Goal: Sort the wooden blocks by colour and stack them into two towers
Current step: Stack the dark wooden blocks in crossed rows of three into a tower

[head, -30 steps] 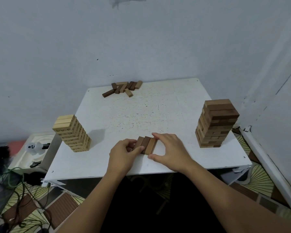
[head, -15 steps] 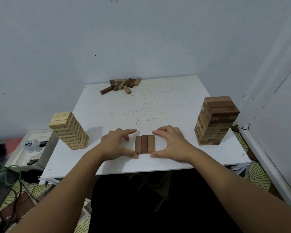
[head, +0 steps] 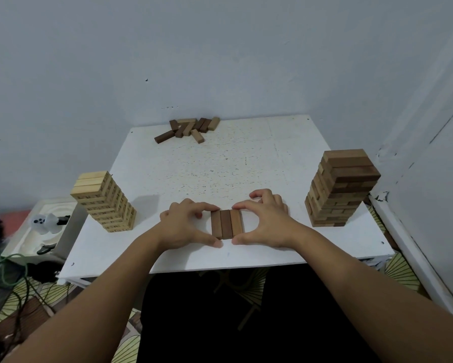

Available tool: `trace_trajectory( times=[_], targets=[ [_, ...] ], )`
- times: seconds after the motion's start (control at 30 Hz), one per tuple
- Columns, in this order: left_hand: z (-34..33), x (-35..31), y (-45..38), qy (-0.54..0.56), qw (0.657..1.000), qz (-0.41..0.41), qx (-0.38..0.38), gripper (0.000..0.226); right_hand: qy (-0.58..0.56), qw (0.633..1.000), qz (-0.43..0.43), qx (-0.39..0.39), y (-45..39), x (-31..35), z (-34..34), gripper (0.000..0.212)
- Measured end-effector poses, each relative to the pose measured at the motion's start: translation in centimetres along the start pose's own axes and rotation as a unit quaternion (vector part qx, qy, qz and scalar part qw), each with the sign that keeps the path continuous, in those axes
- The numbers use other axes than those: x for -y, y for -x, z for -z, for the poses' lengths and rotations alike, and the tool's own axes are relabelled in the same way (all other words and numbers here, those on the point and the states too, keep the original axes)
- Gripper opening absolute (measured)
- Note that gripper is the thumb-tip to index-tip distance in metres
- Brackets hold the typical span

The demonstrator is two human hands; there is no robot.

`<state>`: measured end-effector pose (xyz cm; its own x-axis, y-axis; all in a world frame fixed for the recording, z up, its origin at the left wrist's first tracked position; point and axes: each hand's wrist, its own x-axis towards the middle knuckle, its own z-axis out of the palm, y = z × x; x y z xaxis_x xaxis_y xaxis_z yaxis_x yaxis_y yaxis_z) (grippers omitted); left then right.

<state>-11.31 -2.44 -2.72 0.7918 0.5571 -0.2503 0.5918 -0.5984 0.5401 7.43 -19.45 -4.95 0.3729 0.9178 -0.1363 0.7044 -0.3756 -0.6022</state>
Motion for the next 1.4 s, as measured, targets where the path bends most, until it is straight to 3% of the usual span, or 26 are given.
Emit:
trace_trajectory(
  times=[0.33, 0.5, 0.73, 0.87, 1.0, 1.13, 1.27, 1.4],
  targets=[
    [-1.1, 0.4, -0.1, 0.000, 1.000, -0.006, -0.013, 0.084, 0.015, 1.000, -0.001, 0.004, -0.3, 0.4, 0.2, 0.079],
    [-1.5, 0.3, -0.2, -0.006, 0.999, -0.017, -0.038, 0.074, 0.019, 1.000, 0.010, -0.005, -0.3, 0.6, 0.1, 0.075],
    [-0.1, -0.5, 0.4, 0.005, 0.995, -0.049, -0.085, 0.076, 0.013, 0.998, 0.044, -0.042, -0.6, 2.0, 1.0, 0.074],
    [3.0, -1.9, 1.0, 0.007, 0.991, -0.065, -0.119, 0.083, -0.009, 0.995, 0.084, -0.044, -1.2, 4.3, 3.8, 0.076],
    [6.4, -4.3, 1.8, 0.018, 0.984, -0.092, -0.155, 0.076, -0.021, 0.990, 0.125, -0.069, -1.0, 6.7, 7.5, 0.074],
    [8.2, -7.8, 1.9, 0.013, 0.975, -0.133, -0.177, 0.077, 0.021, 0.983, 0.147, -0.111, 0.6, 7.4, 11.7, 0.074],
    [8.1, -11.8, 1.0, 0.022, 0.969, -0.175, -0.176, 0.075, 0.103, 0.977, 0.123, -0.138, 3.1, 6.3, 15.9, 0.071],
    [6.1, -16.2, -0.5, 0.029, 0.966, -0.200, -0.160, 0.066, 0.110, 0.982, 0.070, -0.137, 5.8, 3.4, 19.0, 0.068]
  ],
)
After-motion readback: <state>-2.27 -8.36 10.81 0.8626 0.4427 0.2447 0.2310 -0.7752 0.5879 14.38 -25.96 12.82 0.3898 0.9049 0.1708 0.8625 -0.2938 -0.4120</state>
